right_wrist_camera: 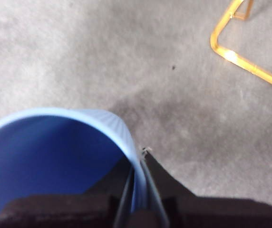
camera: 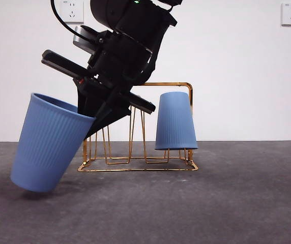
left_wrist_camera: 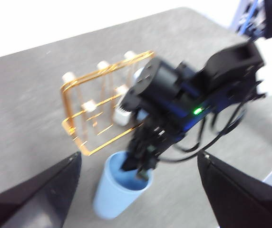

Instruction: Pick up cup 1,put cup 1 in the cup rack,pick up cup 2,put cup 2 in the cup rack

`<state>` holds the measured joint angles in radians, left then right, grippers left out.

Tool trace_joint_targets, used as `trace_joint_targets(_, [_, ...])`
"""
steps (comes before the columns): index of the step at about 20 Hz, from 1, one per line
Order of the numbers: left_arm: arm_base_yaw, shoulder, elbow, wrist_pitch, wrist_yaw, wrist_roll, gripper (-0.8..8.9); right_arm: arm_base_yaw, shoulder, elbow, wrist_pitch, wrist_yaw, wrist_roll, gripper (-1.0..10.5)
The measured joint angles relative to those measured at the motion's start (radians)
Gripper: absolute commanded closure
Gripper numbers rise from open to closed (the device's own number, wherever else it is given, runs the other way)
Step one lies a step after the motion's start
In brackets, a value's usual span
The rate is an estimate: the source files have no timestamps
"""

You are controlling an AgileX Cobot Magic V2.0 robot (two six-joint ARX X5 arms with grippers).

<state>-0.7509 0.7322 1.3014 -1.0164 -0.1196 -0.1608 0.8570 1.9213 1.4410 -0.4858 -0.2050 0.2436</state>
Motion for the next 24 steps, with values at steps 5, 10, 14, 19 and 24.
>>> trace_joint_targets(5, [0.000,-0.001,0.000,0.118,0.061,-0.031,4.05,0.000,-0.100,0.000,-0.016,0.033,-0.041,9.6])
trace_joint_targets(10, [0.000,0.001,0.000,0.385,0.216,-0.079,4.05,0.000,-0.476,0.001,-0.014,0.185,-0.115,9.6])
trace_joint_targets(14, [0.000,0.016,0.000,0.547,0.309,-0.105,4.04,-0.001,-0.695,0.001,0.009,0.254,-0.165,9.6])
trace_joint_targets(19, [0.000,0.078,0.000,0.785,0.479,-0.163,4.01,-0.001,-0.958,0.003,0.105,0.260,-0.241,9.6])
trace_joint_targets(24, [0.000,0.187,0.000,1.046,0.648,-0.265,3.37,0.000,-1.111,0.010,0.213,0.185,-0.309,9.6])
